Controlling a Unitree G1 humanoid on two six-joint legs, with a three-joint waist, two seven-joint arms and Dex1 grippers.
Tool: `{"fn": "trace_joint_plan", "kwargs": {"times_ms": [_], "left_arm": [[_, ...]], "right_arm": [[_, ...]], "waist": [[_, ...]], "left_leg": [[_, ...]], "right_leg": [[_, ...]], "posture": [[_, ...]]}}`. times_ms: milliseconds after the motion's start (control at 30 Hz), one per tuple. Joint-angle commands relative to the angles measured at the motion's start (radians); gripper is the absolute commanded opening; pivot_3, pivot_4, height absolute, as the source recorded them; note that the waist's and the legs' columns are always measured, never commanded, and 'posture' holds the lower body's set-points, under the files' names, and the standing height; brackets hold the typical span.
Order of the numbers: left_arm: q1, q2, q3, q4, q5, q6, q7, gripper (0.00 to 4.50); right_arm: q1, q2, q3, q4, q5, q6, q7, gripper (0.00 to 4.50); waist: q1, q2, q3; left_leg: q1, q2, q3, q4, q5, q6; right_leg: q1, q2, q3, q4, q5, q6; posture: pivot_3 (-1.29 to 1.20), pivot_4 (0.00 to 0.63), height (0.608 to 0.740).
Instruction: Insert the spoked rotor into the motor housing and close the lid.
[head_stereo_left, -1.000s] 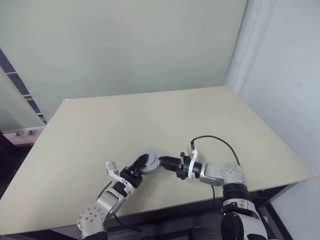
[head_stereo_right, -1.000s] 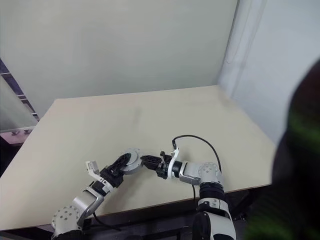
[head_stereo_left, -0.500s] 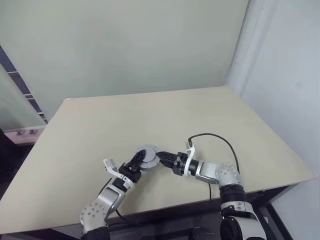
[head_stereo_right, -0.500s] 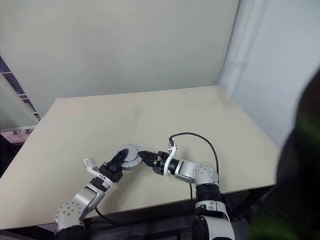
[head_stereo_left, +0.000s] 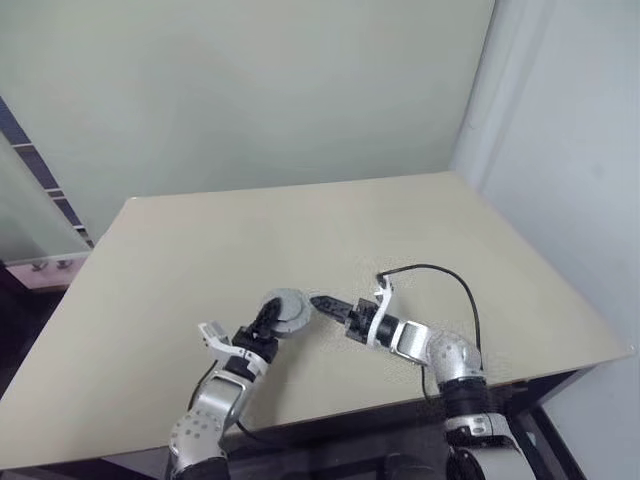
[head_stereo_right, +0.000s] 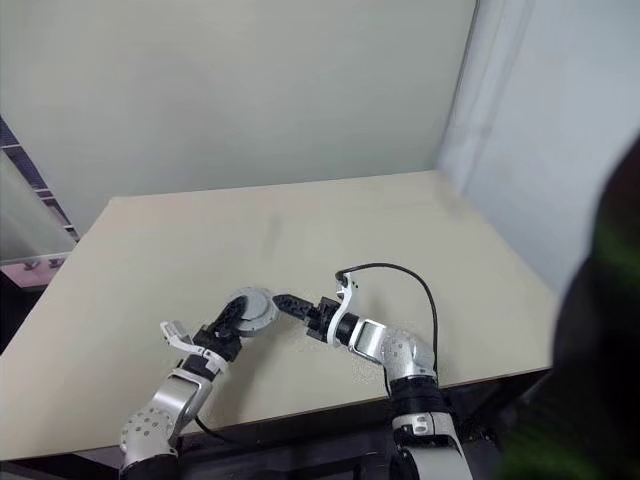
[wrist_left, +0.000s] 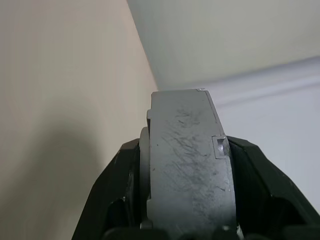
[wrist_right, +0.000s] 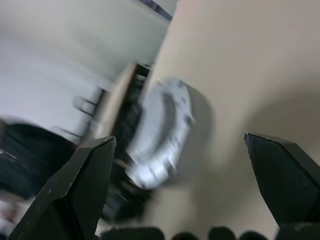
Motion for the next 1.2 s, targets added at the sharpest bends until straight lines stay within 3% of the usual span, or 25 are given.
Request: {"fn": "trace_joint_plan", "kwargs": {"times_ms": [33,200,300,800,1033,1200], "left_arm": [[-0.052,0.058,-0.041,-0.067,0.177,-0.171,-0.016,2.03],[-0.093,0.166,-0.127,0.021,0.501,-0.395,0.009,2.02],[-0.126,0.21,-0.14,0.092,0.619,-0.488,0.044,2.02],[-0.182,0.239,-0.104,0.292,0.787,-0.612,0.224,2.02],[-0.174,0.252,-0.092,0.326,0.814,-0.596,0.297,4.34],[-0.122,0.271,-0.075,0.29,0.844,-0.589,0.347,4.44]], "right_arm": [[0.022,-0.061,0.179,-0.081,-0.18,-0.246,0.087,4.5],[0.033,-0.129,0.312,-0.05,-0.379,-0.541,0.111,4.5],[0.026,-0.142,0.337,-0.018,-0.439,-0.642,0.114,4.5],[0.019,-0.15,0.331,0.027,-0.505,-0.721,0.129,4.5],[0.02,-0.154,0.331,0.025,-0.513,-0.727,0.129,4.5],[0.032,-0.154,0.33,0.021,-0.519,-0.724,0.13,4.5]], "waist": [[0.0,0.0,0.0],[0.009,-0.001,0.0],[0.014,-0.001,0.0],[0.036,-0.007,-0.001],[0.036,-0.008,-0.001],[0.035,-0.009,-0.001]], "left_leg": [[0.0,0.0,0.0,0.0,0.0,0.0],[0.0,0.0,0.001,0.001,0.0,0.0],[0.0,-0.001,0.001,0.001,0.0,0.0],[0.001,-0.001,0.001,0.001,0.0,0.0],[0.002,-0.001,0.001,0.003,0.0,0.0],[0.004,-0.001,0.001,0.003,0.0,0.0]], "right_leg": [[0.0,0.0,0.0,0.0,0.0,0.0],[0.0,0.0,0.001,0.0,0.0,0.0],[0.001,0.0,0.002,0.0,0.0,0.0],[0.001,0.0,0.003,0.001,0.002,0.001],[0.003,0.0,0.003,0.002,0.002,0.001],[0.004,0.0,0.003,0.002,0.002,0.001]], "posture": [[0.0,0.0,0.74],[0.0,0.0,0.74],[0.0,0.0,0.74],[0.0,0.0,0.74],[0.0,0.0,0.74],[0.0,0.0,0.74]]}}
